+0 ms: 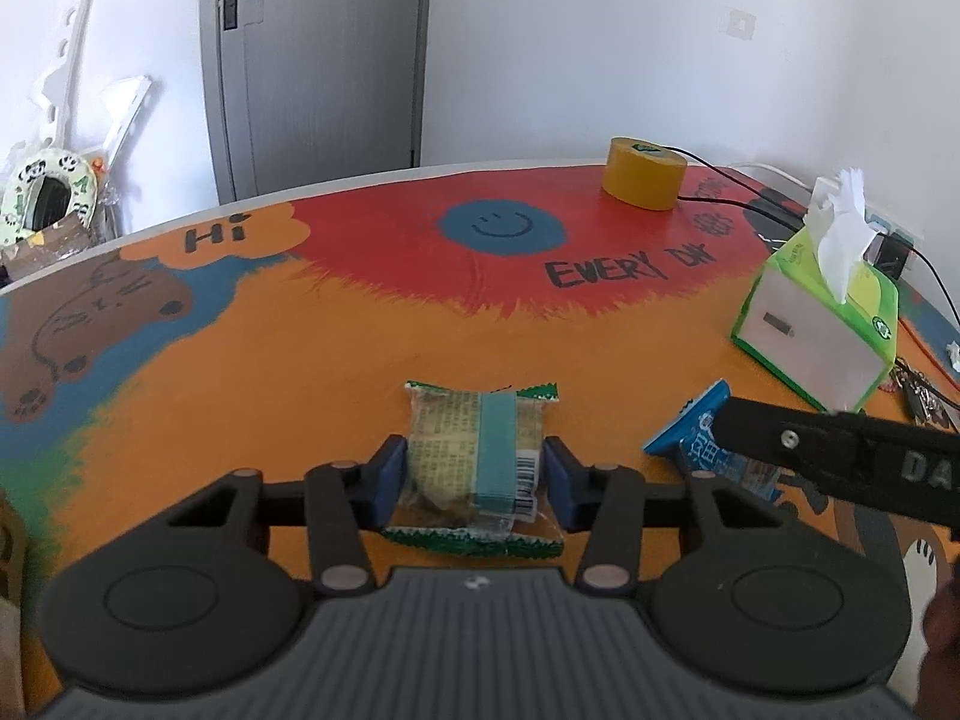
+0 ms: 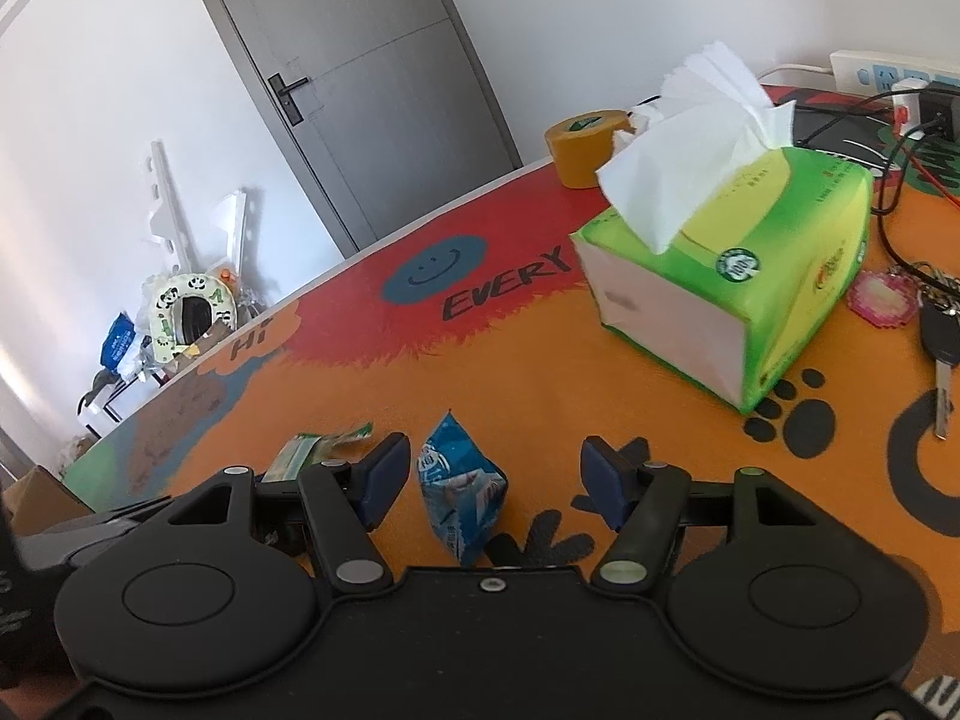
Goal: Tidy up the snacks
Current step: 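Grasp the green-wrapped cake with the left gripper while the right gripper grasps the blue packet, then carry both packets over the cardboard box and open both grippers to drop them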
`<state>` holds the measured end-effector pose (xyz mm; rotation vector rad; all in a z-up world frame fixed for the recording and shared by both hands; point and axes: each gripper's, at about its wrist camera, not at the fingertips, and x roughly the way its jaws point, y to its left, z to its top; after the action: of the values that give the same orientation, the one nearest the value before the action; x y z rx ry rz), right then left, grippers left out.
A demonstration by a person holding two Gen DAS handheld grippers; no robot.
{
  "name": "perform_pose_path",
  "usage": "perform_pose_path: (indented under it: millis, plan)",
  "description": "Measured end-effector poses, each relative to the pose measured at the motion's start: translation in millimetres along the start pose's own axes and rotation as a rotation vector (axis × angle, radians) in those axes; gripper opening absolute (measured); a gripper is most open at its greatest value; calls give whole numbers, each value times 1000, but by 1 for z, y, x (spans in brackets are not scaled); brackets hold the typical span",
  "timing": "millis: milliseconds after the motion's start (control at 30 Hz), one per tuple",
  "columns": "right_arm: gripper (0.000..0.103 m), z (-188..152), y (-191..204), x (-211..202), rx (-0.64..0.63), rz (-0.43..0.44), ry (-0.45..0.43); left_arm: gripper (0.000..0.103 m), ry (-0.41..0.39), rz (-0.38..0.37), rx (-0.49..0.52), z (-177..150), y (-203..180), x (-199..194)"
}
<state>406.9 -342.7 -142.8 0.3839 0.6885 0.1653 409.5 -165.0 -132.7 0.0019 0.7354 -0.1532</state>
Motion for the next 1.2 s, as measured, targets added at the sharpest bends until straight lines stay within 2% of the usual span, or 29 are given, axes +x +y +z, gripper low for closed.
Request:
perform_pose_path:
  millis: [267, 333, 367, 467, 900, 1200]
  plan:
    - [62, 1, 11, 13, -28, -5, 26, 47, 4, 41, -43, -5, 15, -10]
    - [53, 0, 13, 15, -41, -21, 26, 47, 2, 47, -53, -6, 18, -13]
    - [35, -1, 13, 15, -43, -29, 32, 47, 0, 48, -57, -7, 20, -15]
    - [27, -3, 11, 8, -15, -20, 28, 47, -8, 45, -72, -10, 23, -23]
    - [26, -22, 10, -37, 52, 31, -36, 47, -76, 31, -122, -19, 29, -77]
    - [26, -28, 26, -63, 54, 76, -70, 47, -127, 22, -144, -24, 35, -118]
